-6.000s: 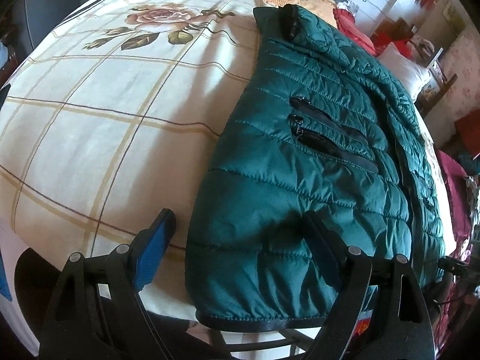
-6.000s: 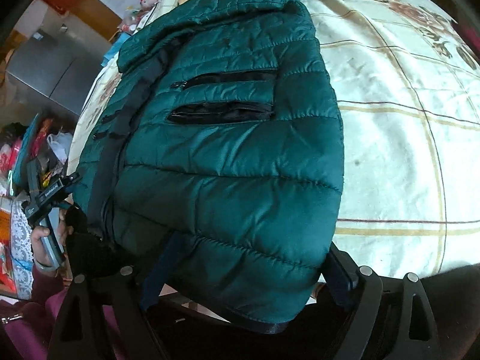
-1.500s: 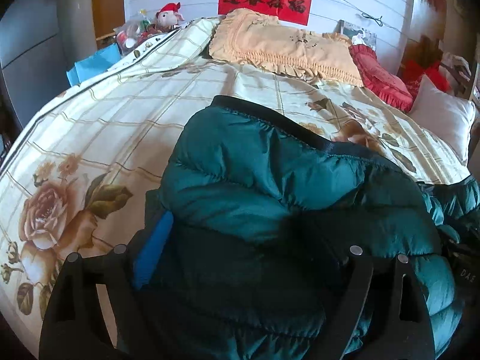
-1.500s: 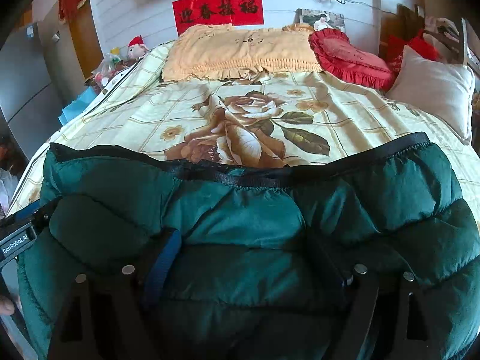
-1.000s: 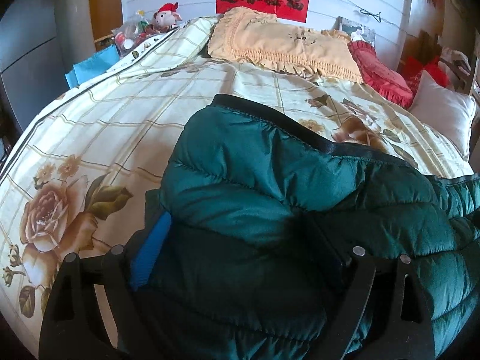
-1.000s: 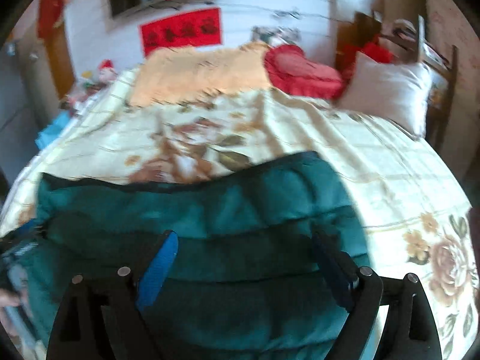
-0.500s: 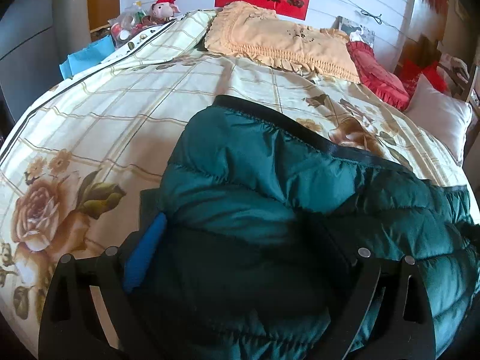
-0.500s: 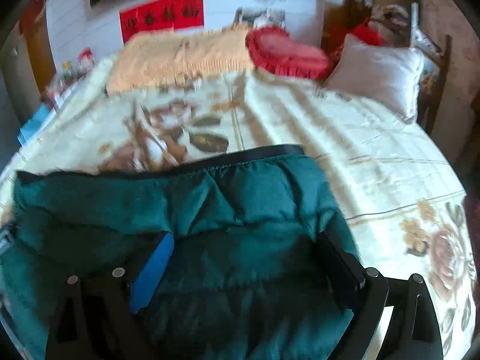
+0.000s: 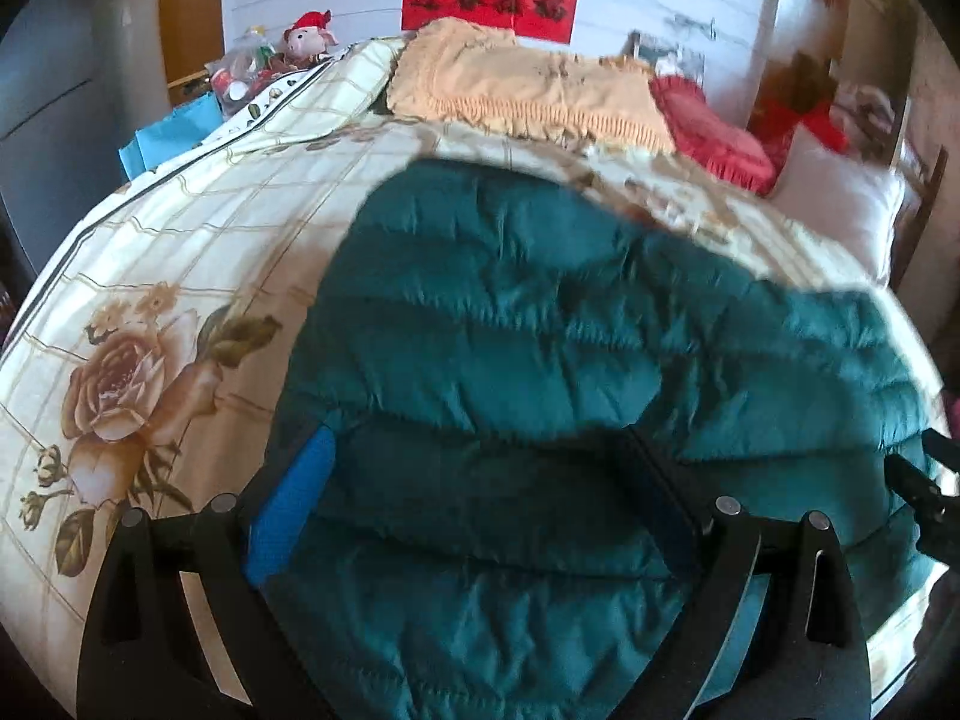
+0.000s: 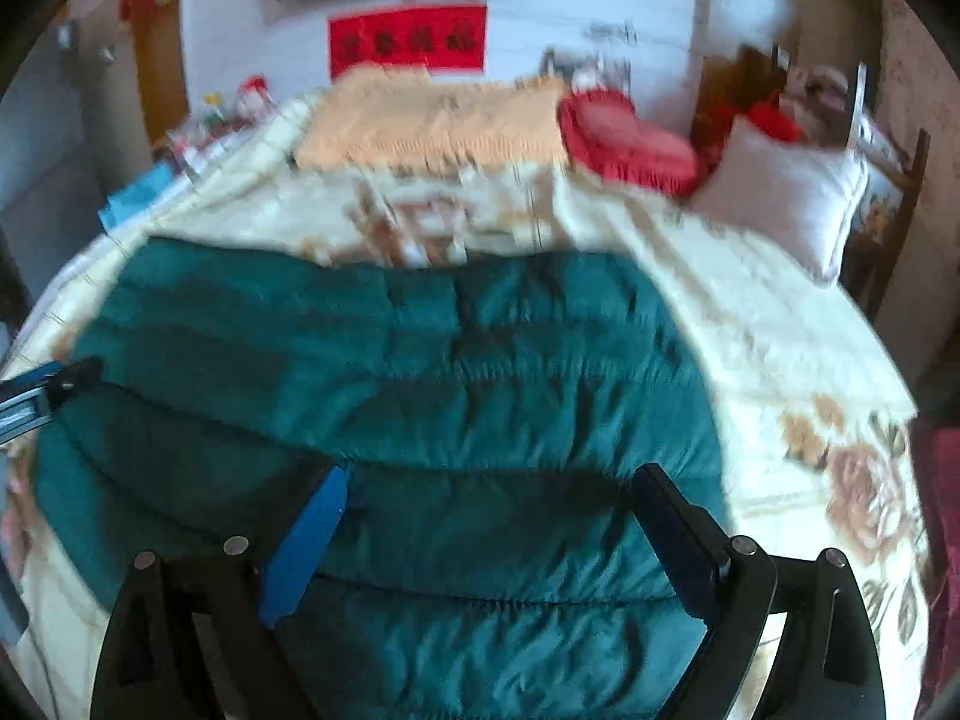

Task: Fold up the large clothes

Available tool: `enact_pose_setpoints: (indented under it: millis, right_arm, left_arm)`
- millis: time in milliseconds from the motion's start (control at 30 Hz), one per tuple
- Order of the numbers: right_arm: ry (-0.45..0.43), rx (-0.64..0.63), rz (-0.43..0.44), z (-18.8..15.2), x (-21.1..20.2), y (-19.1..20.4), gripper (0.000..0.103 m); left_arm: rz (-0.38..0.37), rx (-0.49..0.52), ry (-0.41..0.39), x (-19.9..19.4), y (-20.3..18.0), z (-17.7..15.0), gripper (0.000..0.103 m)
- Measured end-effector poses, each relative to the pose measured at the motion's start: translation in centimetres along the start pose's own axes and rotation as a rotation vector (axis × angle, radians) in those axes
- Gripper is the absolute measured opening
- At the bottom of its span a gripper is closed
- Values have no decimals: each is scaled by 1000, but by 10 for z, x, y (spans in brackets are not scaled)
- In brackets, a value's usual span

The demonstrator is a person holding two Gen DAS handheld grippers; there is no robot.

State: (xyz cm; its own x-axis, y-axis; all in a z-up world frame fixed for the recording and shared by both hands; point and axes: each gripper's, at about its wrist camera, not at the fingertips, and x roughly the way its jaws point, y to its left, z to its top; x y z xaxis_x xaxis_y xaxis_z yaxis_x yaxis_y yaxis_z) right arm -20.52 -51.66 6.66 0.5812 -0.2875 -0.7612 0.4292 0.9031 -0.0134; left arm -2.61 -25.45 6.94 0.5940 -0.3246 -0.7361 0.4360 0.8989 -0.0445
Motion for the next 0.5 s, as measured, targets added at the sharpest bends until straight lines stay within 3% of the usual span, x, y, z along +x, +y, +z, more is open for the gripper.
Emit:
enact_pose_setpoints:
  millis: [67,233,500]
  right_arm:
    - [6,28,10,-5,14,-2,103]
    - [37,54,2,-1,14,-3,103]
    - [-32,12,68,-19,-53,5,103]
  left_arm:
    - [26,38,-9,6,-6,-4,97]
    - [47,40,16,7,-5,-3,98]
    - [29,-1,1,-19,4,-13,97]
